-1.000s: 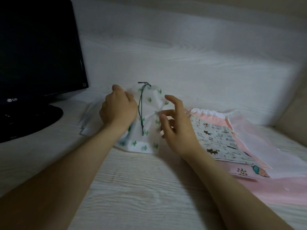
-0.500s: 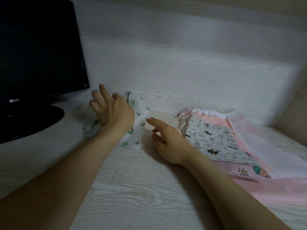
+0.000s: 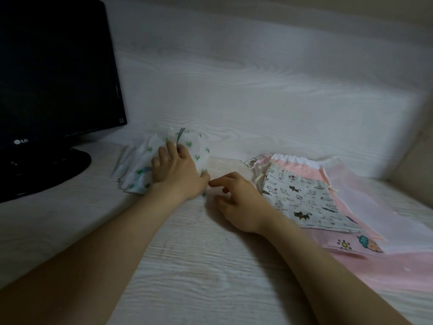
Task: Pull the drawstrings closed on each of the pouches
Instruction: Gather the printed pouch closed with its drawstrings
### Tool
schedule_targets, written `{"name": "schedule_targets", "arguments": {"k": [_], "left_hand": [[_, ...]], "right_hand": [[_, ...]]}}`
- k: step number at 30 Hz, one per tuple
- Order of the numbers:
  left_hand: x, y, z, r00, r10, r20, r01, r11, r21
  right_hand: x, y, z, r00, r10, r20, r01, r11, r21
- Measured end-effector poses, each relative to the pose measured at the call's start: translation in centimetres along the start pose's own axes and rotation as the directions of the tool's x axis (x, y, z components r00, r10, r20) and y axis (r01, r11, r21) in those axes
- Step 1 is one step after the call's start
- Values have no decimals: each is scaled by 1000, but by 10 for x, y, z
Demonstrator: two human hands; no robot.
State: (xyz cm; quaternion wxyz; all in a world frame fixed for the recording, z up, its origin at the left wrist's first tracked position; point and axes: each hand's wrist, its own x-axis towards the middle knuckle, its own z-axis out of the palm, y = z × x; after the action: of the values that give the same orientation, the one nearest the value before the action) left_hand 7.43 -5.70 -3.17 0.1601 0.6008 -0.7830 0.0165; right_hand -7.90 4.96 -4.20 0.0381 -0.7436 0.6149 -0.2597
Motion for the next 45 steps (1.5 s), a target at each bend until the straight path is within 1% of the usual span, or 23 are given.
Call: {"name": "schedule_targets", "arguments": {"k": [2, 4, 5, 7, 9, 11, 12, 13, 15, 16, 17, 18, 20, 21, 23, 25, 27, 30, 35, 41, 45], "left_hand": [[2, -4, 5, 991, -27, 132, 24, 999, 31], [2, -7, 10, 974, -40, 225, 31, 999, 45], [2, -8, 11, 969, -47, 244, 38, 998, 40], [1, -8, 8, 972, -56, 229, 49, 998, 37], [-2, -4, 2, 991, -32, 131, 27, 999, 35], [-5, 0, -1, 999, 23, -43, -22, 1000, 19], [-7, 1, -2, 989, 57, -137, -55, 998, 18], [-9, 3, -3, 969, 98, -228, -95, 995, 23], [-10, 8, -2, 901, 198, -387, -213, 977, 4], [-12, 11, -1, 867, 246, -432, -289, 957, -35], [-13, 14, 0, 851, 287, -440, -365, 925, -104], [-15, 18, 2, 850, 328, -413, -433, 881, -190], [-20, 24, 6, 859, 418, -297, -503, 795, -338], [-21, 26, 10, 849, 473, -234, -528, 764, -371], [-24, 29, 18, 804, 582, -120, -576, 713, -400], [-25, 31, 24, 765, 641, -63, -596, 668, -446], [-26, 32, 25, 756, 651, -62, -593, 642, -487], [-25, 32, 25, 766, 639, -79, -582, 635, -509], [-24, 32, 26, 775, 626, -87, -573, 637, -516], [-23, 31, 27, 783, 615, -90, -563, 641, -522], [-23, 31, 25, 780, 617, -107, -580, 647, -494]], "right_hand": [[0, 0, -1, 1000, 22, 8, -22, 1000, 6], [0, 0, -1, 999, 40, 13, -40, 999, -5], [-1, -1, -1, 999, 48, 12, -48, 999, -9], [0, -2, -2, 998, 57, -12, -57, 998, -8], [1, -3, -3, 996, 52, -72, -53, 999, -8], [2, -6, -7, 985, 53, -165, -52, 999, 5], [1, -6, -10, 974, 67, -218, -64, 998, 22], [1, -6, -14, 961, 95, -261, -86, 995, 45], [1, -6, -22, 935, 172, -309, -157, 985, 73], [0, -5, -25, 923, 207, -323, -195, 978, 72], [0, -3, -28, 913, 234, -332, -230, 972, 54], [-1, 0, -29, 906, 256, -336, -266, 964, 16], [-3, 5, -33, 898, 311, -312, -358, 928, -105], [-4, 7, -35, 891, 347, -293, -406, 898, -171], [-7, 11, -36, 871, 419, -254, -480, 836, -265], [-10, 12, -37, 847, 492, -199, -531, 796, -292], [-13, 11, -38, 826, 543, -152, -562, 775, -290], [-14, 10, -40, 817, 558, -147, -573, 756, -316], [-14, 9, -43, 813, 546, -203, -580, 724, -374], [-14, 12, -44, 803, 497, -331, -591, 740, -323], [-11, 8, -49, 796, 460, -394, -589, 739, -327]]}}
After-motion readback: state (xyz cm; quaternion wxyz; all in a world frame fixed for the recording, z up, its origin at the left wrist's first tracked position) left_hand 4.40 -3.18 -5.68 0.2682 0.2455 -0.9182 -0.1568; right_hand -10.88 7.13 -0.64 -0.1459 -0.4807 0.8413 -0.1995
